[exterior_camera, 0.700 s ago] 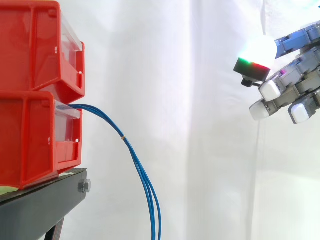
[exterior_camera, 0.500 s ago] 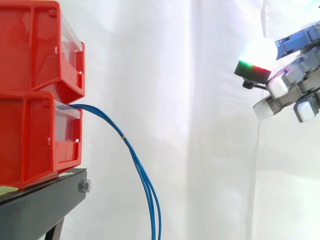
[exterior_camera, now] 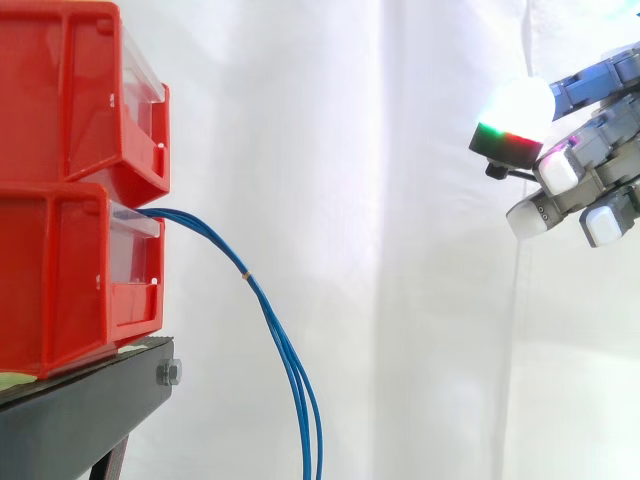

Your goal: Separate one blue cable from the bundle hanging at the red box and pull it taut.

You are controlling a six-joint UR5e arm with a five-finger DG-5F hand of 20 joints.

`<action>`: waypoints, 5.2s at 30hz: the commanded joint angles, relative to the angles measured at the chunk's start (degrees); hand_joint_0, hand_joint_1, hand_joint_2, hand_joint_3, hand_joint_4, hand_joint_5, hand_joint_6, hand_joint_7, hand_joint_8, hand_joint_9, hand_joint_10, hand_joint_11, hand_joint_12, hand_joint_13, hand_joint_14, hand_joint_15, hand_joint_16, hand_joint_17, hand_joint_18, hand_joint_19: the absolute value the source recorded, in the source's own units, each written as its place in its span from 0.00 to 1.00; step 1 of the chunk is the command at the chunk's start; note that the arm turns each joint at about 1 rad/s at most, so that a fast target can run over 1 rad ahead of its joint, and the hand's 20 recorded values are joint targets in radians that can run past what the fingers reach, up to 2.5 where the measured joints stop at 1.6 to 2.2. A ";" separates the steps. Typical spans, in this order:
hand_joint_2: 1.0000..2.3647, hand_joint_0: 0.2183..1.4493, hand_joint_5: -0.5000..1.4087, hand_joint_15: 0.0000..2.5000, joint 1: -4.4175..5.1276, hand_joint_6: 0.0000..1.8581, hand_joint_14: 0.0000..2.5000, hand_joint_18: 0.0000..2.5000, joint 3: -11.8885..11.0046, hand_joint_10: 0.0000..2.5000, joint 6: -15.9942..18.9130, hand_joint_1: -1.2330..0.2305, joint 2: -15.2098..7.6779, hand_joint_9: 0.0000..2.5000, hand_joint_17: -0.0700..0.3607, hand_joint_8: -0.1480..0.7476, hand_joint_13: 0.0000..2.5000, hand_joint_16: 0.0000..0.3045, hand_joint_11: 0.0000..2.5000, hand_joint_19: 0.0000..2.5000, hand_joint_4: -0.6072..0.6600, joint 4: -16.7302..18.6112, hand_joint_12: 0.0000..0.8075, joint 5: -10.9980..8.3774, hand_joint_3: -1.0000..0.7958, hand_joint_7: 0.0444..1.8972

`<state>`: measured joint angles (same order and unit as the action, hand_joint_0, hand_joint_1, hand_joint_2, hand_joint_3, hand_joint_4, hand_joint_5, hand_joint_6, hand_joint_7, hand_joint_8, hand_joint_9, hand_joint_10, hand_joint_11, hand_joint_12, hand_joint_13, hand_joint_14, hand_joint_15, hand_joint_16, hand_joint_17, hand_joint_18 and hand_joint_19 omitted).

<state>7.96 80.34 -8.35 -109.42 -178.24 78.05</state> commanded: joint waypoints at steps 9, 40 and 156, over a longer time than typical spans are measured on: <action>0.00 0.27 0.16 0.10 0.13 0.27 0.00 0.18 -0.01 0.00 -0.09 0.46 0.00 0.22 0.44 0.55 0.16 0.17 0.14 0.15 0.72 -5.36 0.47 0.18 0.32 0.47; 0.01 0.29 0.16 0.10 -0.05 0.27 0.00 0.21 -0.01 0.00 4.31 0.46 -6.33 0.24 0.43 0.56 0.19 0.17 0.15 0.15 0.72 8.97 0.46 -4.31 0.33 0.48; 0.01 0.36 0.18 0.20 2.15 0.27 0.01 0.29 -12.84 0.00 4.31 0.44 -25.49 0.35 0.40 0.57 0.34 0.15 0.31 0.20 0.68 26.81 0.47 -1.85 0.38 0.59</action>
<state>10.10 67.53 -4.04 -134.91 -151.39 76.10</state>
